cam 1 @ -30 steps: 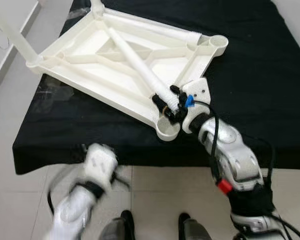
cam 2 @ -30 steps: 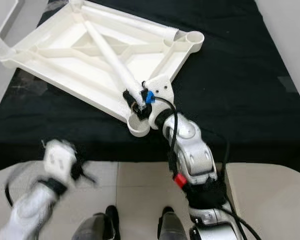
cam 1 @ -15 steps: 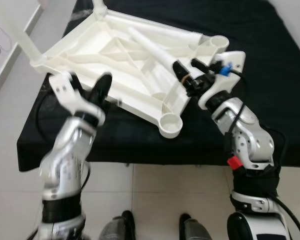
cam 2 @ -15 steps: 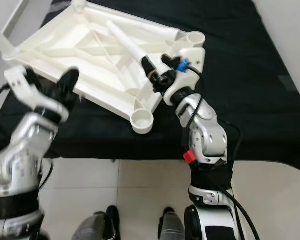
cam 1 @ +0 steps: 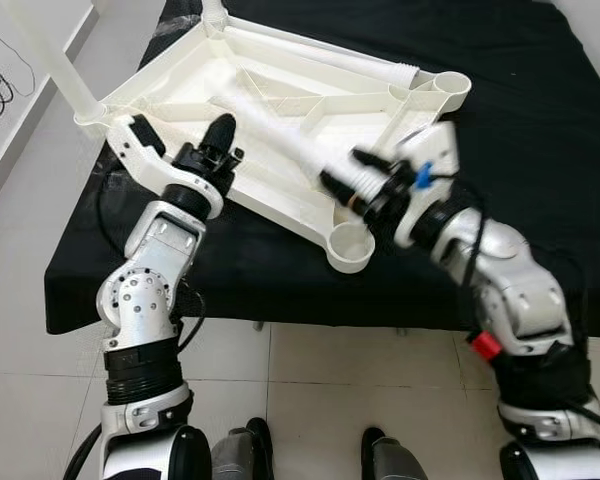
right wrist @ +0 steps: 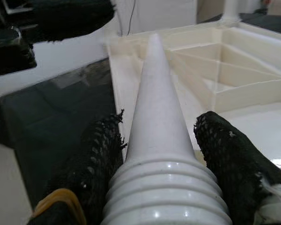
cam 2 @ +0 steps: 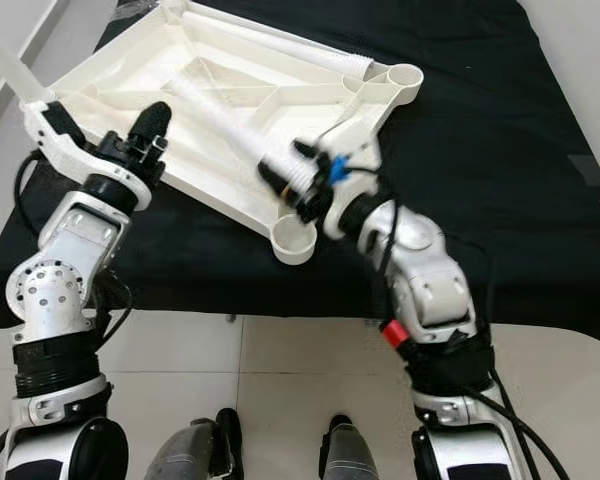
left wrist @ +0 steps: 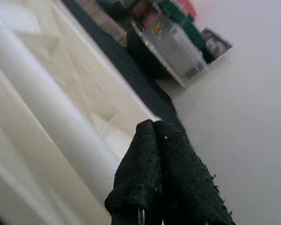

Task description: Building children table

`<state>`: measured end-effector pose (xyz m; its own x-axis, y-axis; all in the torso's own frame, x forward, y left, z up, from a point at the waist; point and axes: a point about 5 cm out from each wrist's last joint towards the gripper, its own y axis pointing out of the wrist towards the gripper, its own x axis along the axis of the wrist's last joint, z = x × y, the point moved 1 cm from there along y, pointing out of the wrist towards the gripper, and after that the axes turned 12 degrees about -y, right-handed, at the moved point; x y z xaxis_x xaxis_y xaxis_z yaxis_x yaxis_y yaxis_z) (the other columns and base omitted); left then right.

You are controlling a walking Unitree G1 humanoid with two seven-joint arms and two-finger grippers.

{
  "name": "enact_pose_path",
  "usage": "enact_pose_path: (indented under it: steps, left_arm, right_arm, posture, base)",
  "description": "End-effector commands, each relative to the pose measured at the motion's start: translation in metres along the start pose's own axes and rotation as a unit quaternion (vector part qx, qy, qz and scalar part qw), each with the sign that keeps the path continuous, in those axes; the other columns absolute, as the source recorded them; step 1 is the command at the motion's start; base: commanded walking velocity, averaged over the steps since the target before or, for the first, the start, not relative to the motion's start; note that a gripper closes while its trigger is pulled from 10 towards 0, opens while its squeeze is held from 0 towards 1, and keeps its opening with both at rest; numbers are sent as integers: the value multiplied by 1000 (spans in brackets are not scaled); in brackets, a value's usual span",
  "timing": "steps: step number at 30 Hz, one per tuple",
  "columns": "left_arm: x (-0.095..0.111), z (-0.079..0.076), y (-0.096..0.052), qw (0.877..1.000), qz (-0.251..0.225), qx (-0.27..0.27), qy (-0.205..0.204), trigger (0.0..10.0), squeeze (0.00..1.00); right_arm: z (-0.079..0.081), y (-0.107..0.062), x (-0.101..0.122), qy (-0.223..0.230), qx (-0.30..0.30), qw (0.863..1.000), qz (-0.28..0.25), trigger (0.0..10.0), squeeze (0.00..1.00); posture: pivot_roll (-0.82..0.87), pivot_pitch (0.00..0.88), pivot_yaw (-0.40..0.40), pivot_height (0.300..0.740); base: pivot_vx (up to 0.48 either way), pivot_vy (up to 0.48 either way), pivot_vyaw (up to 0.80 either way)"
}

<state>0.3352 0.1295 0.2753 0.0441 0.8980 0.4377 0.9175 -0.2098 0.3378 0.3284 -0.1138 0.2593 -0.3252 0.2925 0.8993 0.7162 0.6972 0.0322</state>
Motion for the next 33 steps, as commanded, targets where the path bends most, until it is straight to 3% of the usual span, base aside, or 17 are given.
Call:
enact_pose_path:
  steps: [1,5,6,7,9,11,12,13,14,17,19,21,23,26,30,32,33]
  left_arm:
    - [-8,12,-8,999,21,26,22,10000,0]
    - [-25,25,-24,996,57,46,60,10000,0]
    - [-36,34,-35,991,79,60,86,10000,0]
    - [-46,40,-47,986,104,72,110,10000,0]
    - [-46,40,-47,986,104,72,110,10000,0]
    - [-53,44,-55,982,119,78,123,10000,0]
    - [-59,51,-65,979,130,92,127,10000,0]
    - [-59,51,-65,979,130,92,127,10000,0]
    - [-66,61,-79,973,148,112,137,10000,0]
    - [-68,63,-83,972,151,118,138,10000,0]
    - [-71,67,-90,969,156,124,146,10000,0]
    - [-72,67,-92,968,158,126,148,10000,0]
    - [-74,66,-96,967,156,122,157,10000,0]
    - [-74,64,-97,968,151,119,162,10000,0]
    - [-74,62,-96,970,142,118,161,10000,0]
    - [-74,61,-96,971,134,118,160,10000,0]
    - [-73,61,-96,972,130,117,159,10000,0]
  right_arm:
    - [8,-1,-2,-19,26,999,16,10000,0]
    - [3,1,-7,-48,19,998,46,10000,0]
    - [-3,3,-11,-57,0,996,63,10000,12]
    - [-8,4,-13,-62,-12,995,73,10000,690]
    - [-8,4,-13,-62,-12,995,73,10000,690]
    - [-11,5,-14,-65,-19,995,78,10000,690]
    - [-13,5,-14,-75,-24,993,83,10000,745]
    - [-13,5,-14,-75,-24,993,83,10000,745]
    - [-15,6,-12,-92,-26,992,88,10000,667]
    - [-15,7,-11,-97,-25,991,89,10000,667]
    - [-14,9,-9,-106,-3,989,100,10000,0]
    - [-13,10,-9,-109,7,988,107,10000,0]
    - [-17,13,-12,-107,17,982,157,10000,0]
    - [-18,15,-14,-118,38,974,189,10000,0]
    - [-18,14,-15,-135,62,966,213,10000,0]
    - [-21,11,-19,-162,77,952,249,10000,0]
    - [-23,9,-23,-170,78,945,267,8510,0]
  posture:
    - [-18,257,62,740]
    - [-13,257,52,740]
    - [-8,257,46,740]
    - [-6,258,42,740]
    - [-6,258,42,740]
    - [-7,259,41,740]
    - [-9,260,35,740]
    - [-9,260,35,740]
    - [-11,260,31,740]
    - [-13,260,31,740]
    - [-18,259,23,740]
    - [-18,259,23,740]
    - [-30,257,3,740]
    - [-40,252,-20,740]
    - [-48,249,-34,740]
    - [-56,245,-47,740]
    - [-60,244,-56,740]
  base:
    - [0,0,0]
    - [0,0,0]
    - [0,0,0]
    - [0,0,0]
    - [0,0,0]
    - [0,0,0]
    - [0,0,0]
    - [0,0,0]
    - [0,0,0]
    - [0,0,0]
    - [0,0,0]
    - [0,0,0]
    - [0,0,0]
    - [0,0,0]
    - [0,0,0]
    - [0,0,0]
    - [0,0,0]
